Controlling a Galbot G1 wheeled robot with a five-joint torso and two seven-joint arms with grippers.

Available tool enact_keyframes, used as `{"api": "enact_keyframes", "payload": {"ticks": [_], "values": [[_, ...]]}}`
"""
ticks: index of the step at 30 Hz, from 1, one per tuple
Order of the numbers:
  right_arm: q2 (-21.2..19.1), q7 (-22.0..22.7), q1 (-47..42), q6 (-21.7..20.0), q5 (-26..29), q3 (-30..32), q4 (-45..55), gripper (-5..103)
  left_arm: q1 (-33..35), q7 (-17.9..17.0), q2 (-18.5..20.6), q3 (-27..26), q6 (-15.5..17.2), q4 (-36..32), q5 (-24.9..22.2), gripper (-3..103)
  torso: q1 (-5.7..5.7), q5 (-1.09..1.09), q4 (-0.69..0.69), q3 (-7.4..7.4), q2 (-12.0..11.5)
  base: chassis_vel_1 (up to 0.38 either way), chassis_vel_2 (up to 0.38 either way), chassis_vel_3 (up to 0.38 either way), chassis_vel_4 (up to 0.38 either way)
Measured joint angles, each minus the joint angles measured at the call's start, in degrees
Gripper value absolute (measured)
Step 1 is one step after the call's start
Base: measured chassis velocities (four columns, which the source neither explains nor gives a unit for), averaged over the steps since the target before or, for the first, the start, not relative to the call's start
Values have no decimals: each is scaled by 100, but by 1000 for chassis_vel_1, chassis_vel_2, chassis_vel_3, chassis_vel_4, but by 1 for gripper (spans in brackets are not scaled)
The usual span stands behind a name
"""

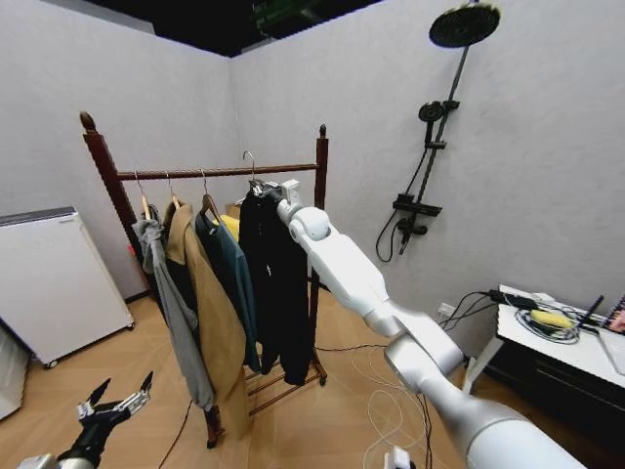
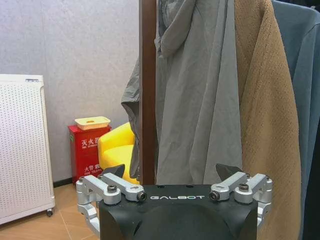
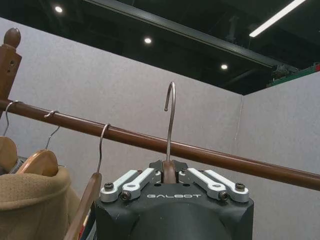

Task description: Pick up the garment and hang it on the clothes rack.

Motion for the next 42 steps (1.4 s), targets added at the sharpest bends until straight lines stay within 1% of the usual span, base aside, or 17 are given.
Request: {"api": "enact_keyframes", "payload": {"ticks": [2,3,5,6,8,9,10,16,17,20,22,23,25,32,35,42], "values": [[152,20,139,83,-206,86,-360,10,-1,0,0,0,0,0,0,100,0,0,2,1,1,0,0,0,0],[152,20,139,83,-206,86,-360,10,-1,0,0,0,0,0,0,100,0,0,2,1,1,0,0,0,0],[185,72,344,191,-389,221,-904,10,0,-1,0,-1,0,0,0,100,0,1,-2,1,5,0,0,0,0],[185,72,344,191,-389,221,-904,10,0,-1,0,-1,0,0,0,100,0,1,-2,1,5,0,0,0,0],[186,81,488,273,-529,294,-1341,10,1,-1,0,-1,0,0,0,100,1,1,-4,3,5,0,0,0,0],[186,81,488,273,-529,294,-1341,10,1,-1,0,-1,0,0,0,100,1,1,-4,3,5,0,0,0,0],[182,72,561,322,-565,349,-1550,10,0,-1,0,-1,0,0,0,100,2,2,-4,3,6,0,0,0,0],[175,56,604,379,-515,448,-1718,10,0,-1,0,-1,0,0,0,100,3,2,-3,4,7,0,0,0,0],[176,33,653,426,-559,507,-1849,10,0,0,0,-1,0,0,0,100,3,2,0,4,8,0,0,0,0],[164,11,704,497,-566,623,-1989,10,0,-1,0,-1,0,0,0,100,3,2,-3,4,9,0,0,0,0],[161,2,633,512,-386,628,-1790,10,0,0,0,-1,0,0,0,100,4,2,-5,5,10,0,0,0,0],[161,2,633,512,-386,628,-1790,10,0,0,0,-1,0,0,0,100,4,2,-5,5,10,0,0,0,0],[160,13,484,508,-216,541,-1439,10,0,-1,0,-1,0,0,0,100,4,2,-2,4,11,0,0,0,0],[158,33,160,208,49,234,-519,10,0,0,0,-1,0,0,0,100,4,1,-1,5,12,0,0,0,0],[157,34,97,147,113,130,-327,10,0,-1,0,-1,0,0,0,100,4,1,-1,5,13,0,0,0,0],[156,47,77,114,159,38,-258,10,1,-1,0,-1,0,0,0,100,2,1,-1,4,14,-49,41,56,-41]]}}
